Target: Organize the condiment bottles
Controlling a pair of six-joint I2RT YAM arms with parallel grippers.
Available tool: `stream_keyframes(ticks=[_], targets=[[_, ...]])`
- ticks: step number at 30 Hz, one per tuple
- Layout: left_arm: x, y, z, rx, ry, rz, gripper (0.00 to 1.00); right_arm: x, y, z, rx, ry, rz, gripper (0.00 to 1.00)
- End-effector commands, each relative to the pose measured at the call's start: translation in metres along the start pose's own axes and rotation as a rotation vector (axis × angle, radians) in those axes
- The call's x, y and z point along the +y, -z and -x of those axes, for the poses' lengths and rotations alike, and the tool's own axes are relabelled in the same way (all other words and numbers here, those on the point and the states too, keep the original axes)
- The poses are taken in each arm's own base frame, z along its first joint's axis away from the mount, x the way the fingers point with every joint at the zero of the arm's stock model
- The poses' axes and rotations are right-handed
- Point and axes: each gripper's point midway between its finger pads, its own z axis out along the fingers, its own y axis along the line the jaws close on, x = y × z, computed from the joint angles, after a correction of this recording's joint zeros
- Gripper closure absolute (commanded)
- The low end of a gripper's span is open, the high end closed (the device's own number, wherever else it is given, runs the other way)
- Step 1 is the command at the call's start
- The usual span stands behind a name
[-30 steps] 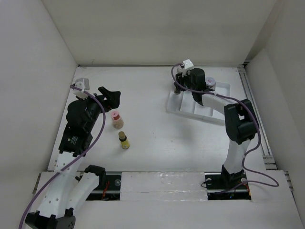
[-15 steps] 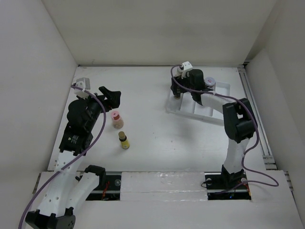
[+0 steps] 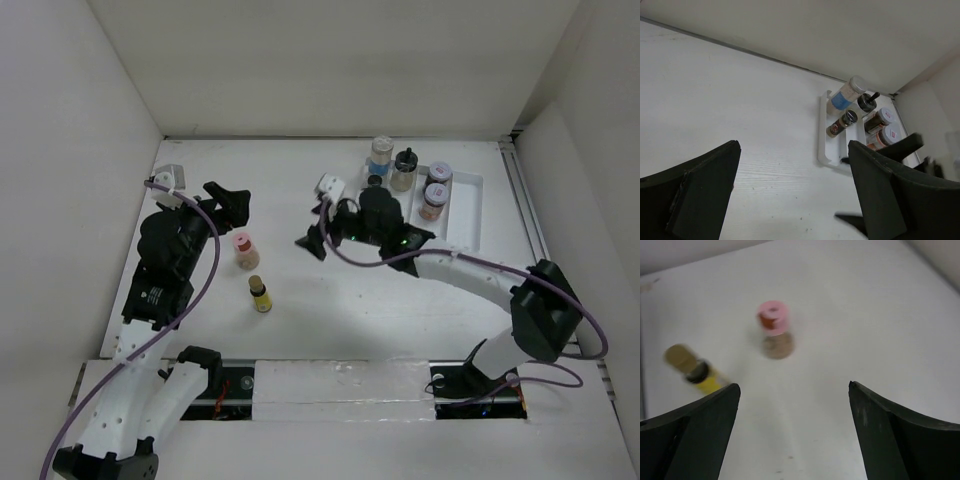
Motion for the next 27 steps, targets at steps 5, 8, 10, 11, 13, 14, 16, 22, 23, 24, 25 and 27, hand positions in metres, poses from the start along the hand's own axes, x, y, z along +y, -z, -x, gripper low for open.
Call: stream_keyframes(ticks=[5, 8, 10, 11, 13, 14, 16, 22, 23, 24, 25, 27], targets=[[-0.006, 0.004, 0.014, -0.050, -0.002, -0.022, 0.15, 0.137, -0.026, -0.045, 0.056, 0.058, 0.443, 0.06], [-0.006, 0.004, 0.014, -0.050, -0.002, -0.022, 0.15, 0.164, -0.039, -0.053, 0.071, 0.059, 0.523, 0.06], [-0.007, 0.006, 0.016, -0.058, -0.002, -0.026, 0.15, 0.175, -0.047, -0.054, 0.074, 0.063, 0.544, 0.06], [-0.007, 0.006, 0.016, -0.058, -0.002, -0.026, 0.15, 0.175, -0.054, -0.058, 0.080, 0.061, 0.544, 0.06], [-0.007, 0.006, 0.016, -0.058, -0.002, -0.026, 0.15, 0.177, -0.063, -0.053, 0.053, 0.059, 0.556, 0.07], [-0.008, 0.009, 0.018, -0.066, -0.002, -0.031, 0.15, 0.177, -0.068, -0.047, 0.035, 0.055, 0.554, 0.09], [-0.008, 0.009, 0.018, -0.066, -0.002, -0.031, 0.15, 0.178, -0.076, -0.049, 0.027, 0.049, 0.553, 0.10], [-0.008, 0.009, 0.018, -0.066, -0.002, -0.031, 0.15, 0.188, -0.093, -0.047, -0.003, 0.022, 0.585, 0.16], [-0.008, 0.009, 0.018, -0.066, -0.002, -0.031, 0.15, 0.193, -0.092, -0.045, -0.012, 0.026, 0.593, 0.17], [-0.008, 0.009, 0.018, -0.066, -0.002, -0.031, 0.15, 0.195, -0.094, -0.049, -0.006, 0.015, 0.604, 0.19], [-0.008, 0.009, 0.018, -0.066, -0.002, -0.031, 0.15, 0.195, -0.096, -0.053, -0.005, 0.006, 0.604, 0.24], [-0.008, 0.009, 0.018, -0.066, -0.002, -0.031, 0.15, 0.199, -0.097, -0.049, -0.019, -0.009, 0.626, 0.42]])
